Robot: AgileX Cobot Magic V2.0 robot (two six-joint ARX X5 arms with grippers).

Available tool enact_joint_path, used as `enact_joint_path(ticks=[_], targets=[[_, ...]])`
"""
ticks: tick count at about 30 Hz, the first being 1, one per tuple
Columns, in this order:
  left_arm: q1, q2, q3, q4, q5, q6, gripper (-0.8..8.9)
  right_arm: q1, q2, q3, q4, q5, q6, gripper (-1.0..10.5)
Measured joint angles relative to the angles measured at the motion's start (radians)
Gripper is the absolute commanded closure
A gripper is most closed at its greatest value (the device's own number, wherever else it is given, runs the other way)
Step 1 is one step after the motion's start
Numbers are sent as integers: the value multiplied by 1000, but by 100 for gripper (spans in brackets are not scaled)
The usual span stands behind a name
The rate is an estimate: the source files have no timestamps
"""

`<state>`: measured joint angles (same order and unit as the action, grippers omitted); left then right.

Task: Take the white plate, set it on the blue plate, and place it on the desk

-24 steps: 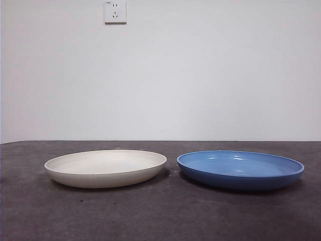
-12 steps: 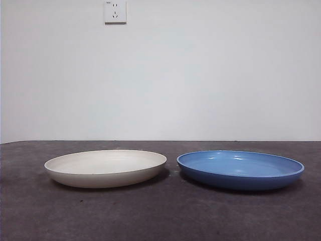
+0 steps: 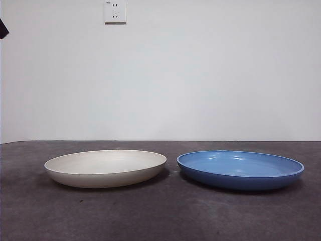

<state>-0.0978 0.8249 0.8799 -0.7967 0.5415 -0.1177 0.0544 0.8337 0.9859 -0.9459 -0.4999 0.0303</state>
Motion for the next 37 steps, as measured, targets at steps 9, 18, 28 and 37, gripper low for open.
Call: enact_joint_path(ticks=[9, 18, 28, 37], targets=[[-68, 6, 0, -40, 1, 32, 773, 84, 10, 0, -75, 4, -44, 924], [-69, 6, 0, -37, 1, 31, 394, 84, 10, 0, -75, 5, -50, 580], [-70, 23, 5, 27, -5, -4, 404, 84, 10, 0, -75, 5, -50, 580], [-95, 195, 103, 53, -122, -28, 412, 84, 10, 0, -73, 5, -50, 580]])
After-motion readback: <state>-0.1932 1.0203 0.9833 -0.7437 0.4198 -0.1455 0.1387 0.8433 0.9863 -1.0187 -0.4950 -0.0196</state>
